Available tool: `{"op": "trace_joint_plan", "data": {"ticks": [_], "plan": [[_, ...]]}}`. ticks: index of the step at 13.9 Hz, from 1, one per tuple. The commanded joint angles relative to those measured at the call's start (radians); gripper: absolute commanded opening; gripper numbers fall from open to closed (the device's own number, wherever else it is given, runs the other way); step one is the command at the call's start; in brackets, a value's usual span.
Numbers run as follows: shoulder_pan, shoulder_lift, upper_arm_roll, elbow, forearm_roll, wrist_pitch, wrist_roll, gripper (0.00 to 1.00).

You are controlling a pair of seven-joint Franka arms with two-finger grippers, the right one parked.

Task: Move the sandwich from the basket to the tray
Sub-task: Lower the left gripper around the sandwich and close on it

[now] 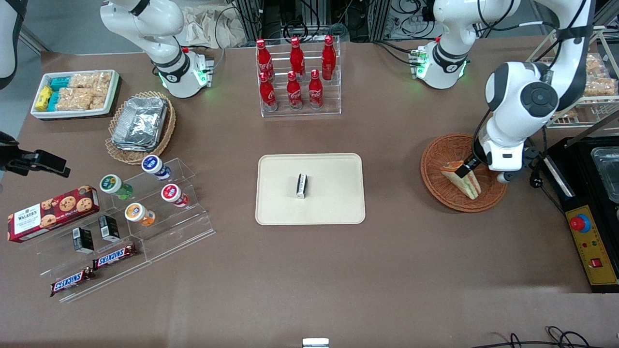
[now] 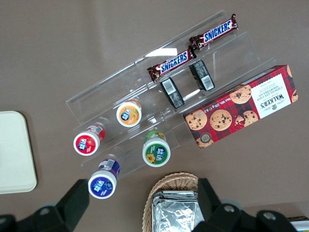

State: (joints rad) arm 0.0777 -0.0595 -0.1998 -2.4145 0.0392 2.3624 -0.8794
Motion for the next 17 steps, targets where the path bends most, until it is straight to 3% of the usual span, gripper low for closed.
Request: {"op": "trace_joint_plan", "data": {"ticks": [1, 12, 17], "plan": [[0.031, -0.020, 0.002, -0.106, 0.014, 0.110, -0.027, 1.00], [0.054, 0.059, 0.000, -0.115, 0.013, 0.202, -0.044, 1.00], [0.054, 0.144, 0.000, -0.120, 0.014, 0.326, -0.041, 1.00]]}}
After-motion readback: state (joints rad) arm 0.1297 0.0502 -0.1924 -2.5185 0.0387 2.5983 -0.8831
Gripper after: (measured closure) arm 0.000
